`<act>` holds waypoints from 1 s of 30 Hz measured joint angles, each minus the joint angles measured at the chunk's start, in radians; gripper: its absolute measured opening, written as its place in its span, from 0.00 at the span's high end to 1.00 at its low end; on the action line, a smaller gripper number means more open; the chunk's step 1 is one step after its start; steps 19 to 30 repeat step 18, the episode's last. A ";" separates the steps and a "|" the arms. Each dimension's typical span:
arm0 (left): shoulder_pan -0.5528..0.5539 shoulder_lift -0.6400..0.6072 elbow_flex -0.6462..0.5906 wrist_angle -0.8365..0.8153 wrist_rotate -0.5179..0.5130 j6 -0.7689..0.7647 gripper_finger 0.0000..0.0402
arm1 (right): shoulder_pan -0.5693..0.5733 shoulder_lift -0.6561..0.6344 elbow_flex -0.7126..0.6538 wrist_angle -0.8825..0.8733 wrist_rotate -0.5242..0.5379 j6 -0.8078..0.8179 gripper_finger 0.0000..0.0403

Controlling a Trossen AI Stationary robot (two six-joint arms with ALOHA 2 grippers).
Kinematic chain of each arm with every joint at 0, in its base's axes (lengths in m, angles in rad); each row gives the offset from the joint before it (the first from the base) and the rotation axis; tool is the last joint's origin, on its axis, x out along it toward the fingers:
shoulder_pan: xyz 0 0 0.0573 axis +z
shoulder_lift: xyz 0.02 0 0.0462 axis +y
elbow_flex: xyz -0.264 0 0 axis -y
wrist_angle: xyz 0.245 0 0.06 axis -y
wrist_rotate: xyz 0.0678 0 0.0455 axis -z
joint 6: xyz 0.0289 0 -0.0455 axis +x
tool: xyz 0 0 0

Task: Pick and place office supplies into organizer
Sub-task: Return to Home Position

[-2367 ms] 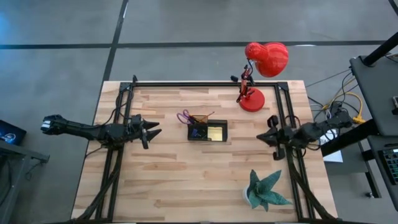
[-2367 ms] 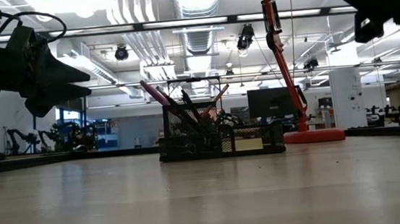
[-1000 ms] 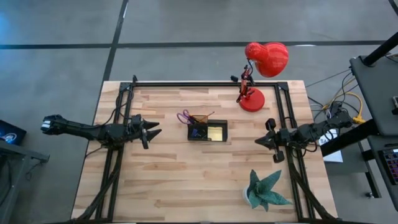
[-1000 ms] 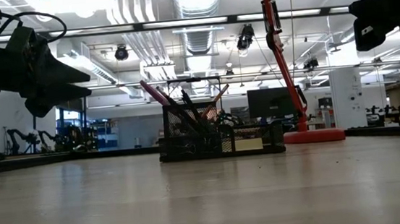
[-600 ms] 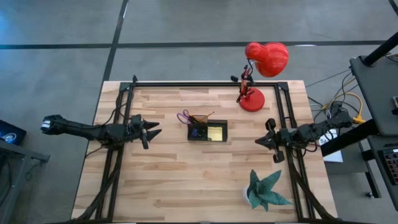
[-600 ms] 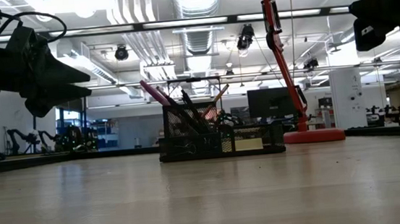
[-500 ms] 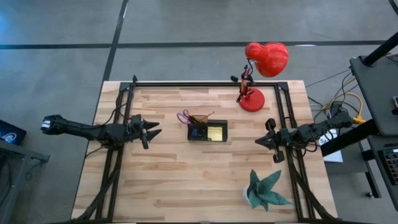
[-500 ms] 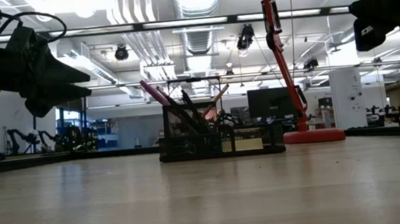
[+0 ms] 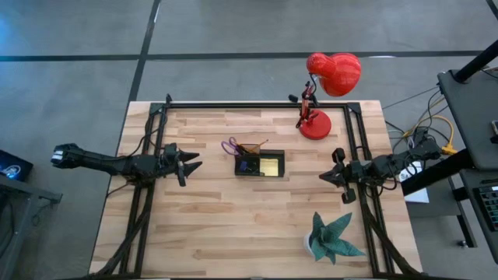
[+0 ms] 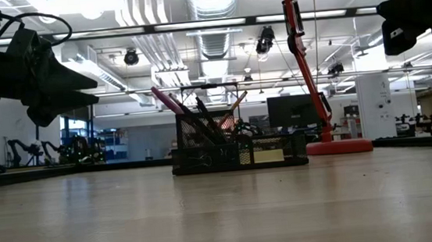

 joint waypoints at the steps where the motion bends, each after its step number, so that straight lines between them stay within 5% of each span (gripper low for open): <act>1: 0.000 0.000 0.000 0.000 0.000 0.000 0.51 | 0.000 0.000 0.000 0.000 0.000 0.003 0.98; 30: 0.000 0.000 0.000 0.000 0.000 0.000 0.51 | 0.000 0.000 0.000 0.000 0.000 0.002 0.98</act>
